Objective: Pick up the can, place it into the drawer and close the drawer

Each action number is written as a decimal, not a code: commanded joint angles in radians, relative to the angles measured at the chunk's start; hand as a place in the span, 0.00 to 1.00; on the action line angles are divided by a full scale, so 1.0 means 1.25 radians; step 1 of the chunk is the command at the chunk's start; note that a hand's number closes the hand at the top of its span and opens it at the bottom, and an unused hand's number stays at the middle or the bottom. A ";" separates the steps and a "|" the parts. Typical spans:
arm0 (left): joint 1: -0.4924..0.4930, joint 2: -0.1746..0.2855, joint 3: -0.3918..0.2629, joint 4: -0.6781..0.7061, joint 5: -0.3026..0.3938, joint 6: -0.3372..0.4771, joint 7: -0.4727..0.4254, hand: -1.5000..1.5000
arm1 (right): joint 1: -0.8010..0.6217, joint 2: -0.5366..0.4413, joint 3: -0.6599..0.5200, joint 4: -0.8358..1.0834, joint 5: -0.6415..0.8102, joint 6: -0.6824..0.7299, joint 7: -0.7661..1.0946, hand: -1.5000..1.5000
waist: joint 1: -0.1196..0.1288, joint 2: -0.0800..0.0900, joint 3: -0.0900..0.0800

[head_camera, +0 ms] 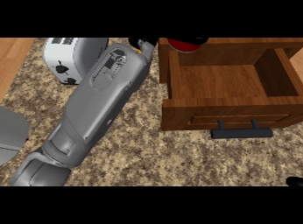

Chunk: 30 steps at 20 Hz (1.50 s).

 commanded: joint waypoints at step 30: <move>-0.322 -0.001 -0.131 0.423 0.180 0.186 -0.093 0.00 | -0.123 -0.084 0.002 0.031 0.022 0.009 0.034 0.00 | -0.055 0.018 0.002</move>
